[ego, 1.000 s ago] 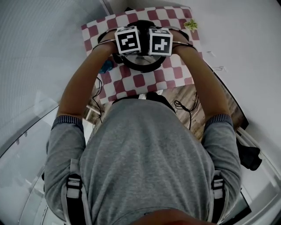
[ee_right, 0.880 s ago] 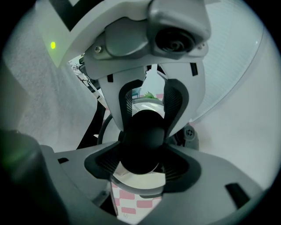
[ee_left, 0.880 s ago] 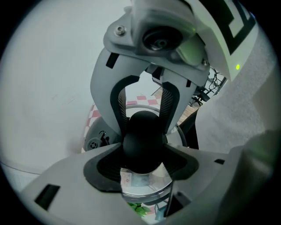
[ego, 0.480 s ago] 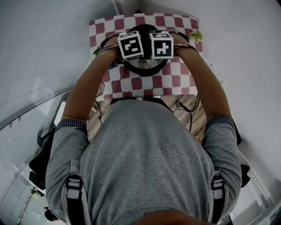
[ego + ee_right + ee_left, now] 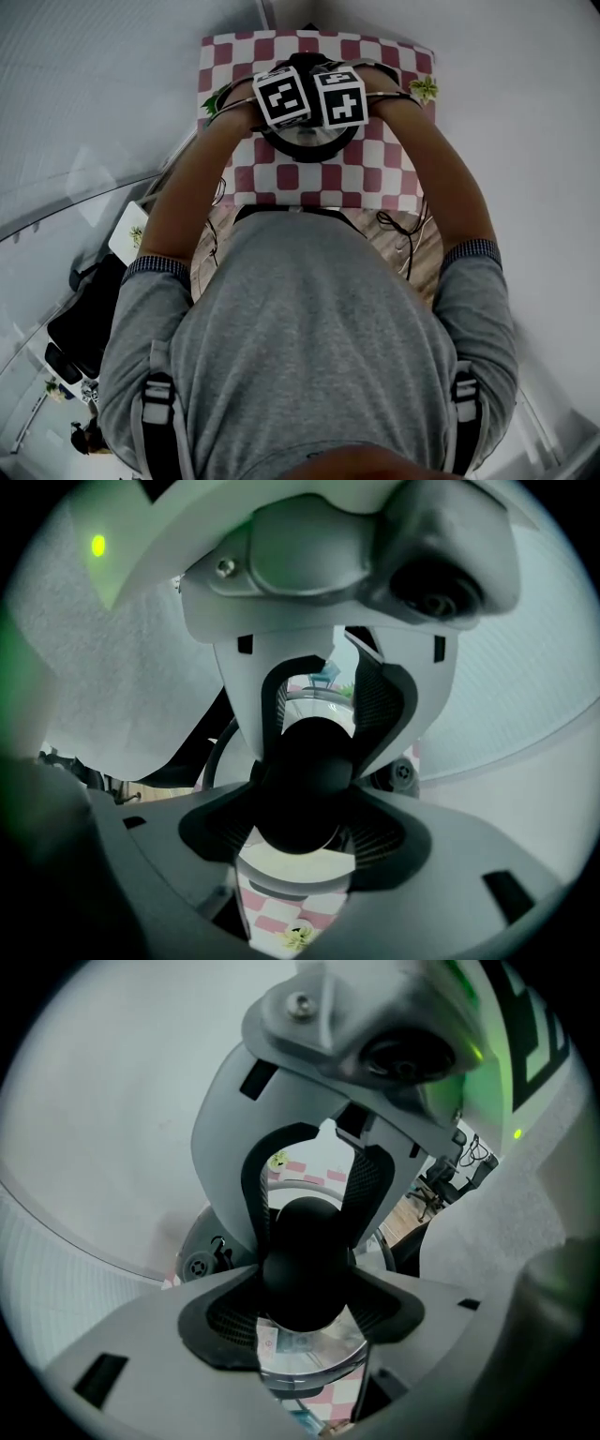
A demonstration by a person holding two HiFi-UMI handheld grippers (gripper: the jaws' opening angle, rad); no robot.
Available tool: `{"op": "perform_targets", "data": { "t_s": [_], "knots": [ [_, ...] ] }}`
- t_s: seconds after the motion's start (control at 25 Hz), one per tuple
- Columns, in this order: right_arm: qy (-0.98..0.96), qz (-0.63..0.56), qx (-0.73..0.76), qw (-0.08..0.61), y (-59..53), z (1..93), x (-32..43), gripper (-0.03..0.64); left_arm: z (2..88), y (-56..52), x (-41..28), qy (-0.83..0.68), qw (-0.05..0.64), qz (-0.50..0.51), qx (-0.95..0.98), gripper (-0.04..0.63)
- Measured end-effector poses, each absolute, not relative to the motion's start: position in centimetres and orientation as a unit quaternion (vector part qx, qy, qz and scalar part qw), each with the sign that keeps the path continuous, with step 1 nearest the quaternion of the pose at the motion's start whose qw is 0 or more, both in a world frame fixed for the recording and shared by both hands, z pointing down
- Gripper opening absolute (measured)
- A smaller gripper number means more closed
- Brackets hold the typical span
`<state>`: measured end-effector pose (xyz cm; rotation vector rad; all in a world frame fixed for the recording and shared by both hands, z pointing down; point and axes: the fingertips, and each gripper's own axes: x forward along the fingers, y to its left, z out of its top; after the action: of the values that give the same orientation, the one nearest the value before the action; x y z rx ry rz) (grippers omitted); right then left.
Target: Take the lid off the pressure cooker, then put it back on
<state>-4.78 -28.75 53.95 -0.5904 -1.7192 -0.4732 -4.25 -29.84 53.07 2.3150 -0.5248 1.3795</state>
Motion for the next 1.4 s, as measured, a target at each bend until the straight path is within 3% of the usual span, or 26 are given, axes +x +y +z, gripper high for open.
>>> {"op": "perform_targets", "data": {
  "t_s": [0.36,0.84,1.0,1.4],
  "knots": [
    [-0.718,-0.273,-0.259,0.585,-28.8,53.9,-4.8,0.307,53.0,-30.0,-4.3,-0.231,0.240,0.461,0.822,0.310],
    [-0.772,-0.247,-0.206,0.549,-29.3,52.0,-4.4,0.353,50.3,-30.7,-5.8,-0.335,0.159,0.375,0.850,0.348],
    [-0.836,-0.197,-0.169,0.482,-28.7,48.6,-3.8,0.353,47.4,-30.0,-6.3,-0.385,0.153,0.304,0.858,0.348],
    [-0.973,-0.047,0.033,0.225,-27.4,40.5,-0.1,0.347,38.4,-25.1,-6.4,-0.477,0.059,0.084,0.873,0.347]
  ]
}}
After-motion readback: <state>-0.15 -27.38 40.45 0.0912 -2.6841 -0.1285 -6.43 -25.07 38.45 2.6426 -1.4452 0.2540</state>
